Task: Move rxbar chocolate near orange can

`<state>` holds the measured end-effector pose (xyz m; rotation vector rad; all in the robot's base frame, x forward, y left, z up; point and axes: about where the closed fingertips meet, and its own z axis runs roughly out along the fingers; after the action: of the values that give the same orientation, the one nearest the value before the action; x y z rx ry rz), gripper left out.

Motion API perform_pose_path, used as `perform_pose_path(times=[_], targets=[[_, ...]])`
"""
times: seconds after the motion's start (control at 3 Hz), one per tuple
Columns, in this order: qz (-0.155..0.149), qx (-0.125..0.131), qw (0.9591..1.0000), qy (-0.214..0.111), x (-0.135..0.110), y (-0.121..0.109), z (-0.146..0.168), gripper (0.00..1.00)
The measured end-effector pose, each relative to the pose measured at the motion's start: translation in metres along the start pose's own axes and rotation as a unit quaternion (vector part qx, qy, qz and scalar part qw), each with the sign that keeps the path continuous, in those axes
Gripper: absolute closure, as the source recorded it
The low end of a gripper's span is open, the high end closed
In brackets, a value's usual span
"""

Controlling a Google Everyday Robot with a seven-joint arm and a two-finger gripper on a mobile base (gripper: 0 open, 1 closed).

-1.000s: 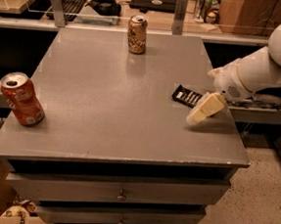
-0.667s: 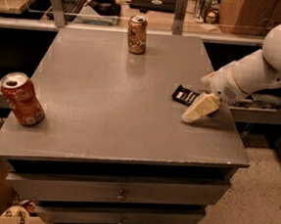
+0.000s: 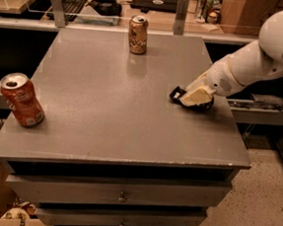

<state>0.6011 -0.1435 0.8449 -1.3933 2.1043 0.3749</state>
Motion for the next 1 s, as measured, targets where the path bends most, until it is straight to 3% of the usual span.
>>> perform_pose_path(times=[0.33, 0.67, 1.0], targets=[[0.001, -0.033, 0.9994, 0.000, -0.011, 0.011, 0.000, 0.87], [-0.009, -0.054, 0.9984, -0.012, -0.027, 0.021, -0.015, 1.00], [-0.010, -0.057, 0.9983, -0.011, -0.028, 0.023, -0.013, 0.82]])
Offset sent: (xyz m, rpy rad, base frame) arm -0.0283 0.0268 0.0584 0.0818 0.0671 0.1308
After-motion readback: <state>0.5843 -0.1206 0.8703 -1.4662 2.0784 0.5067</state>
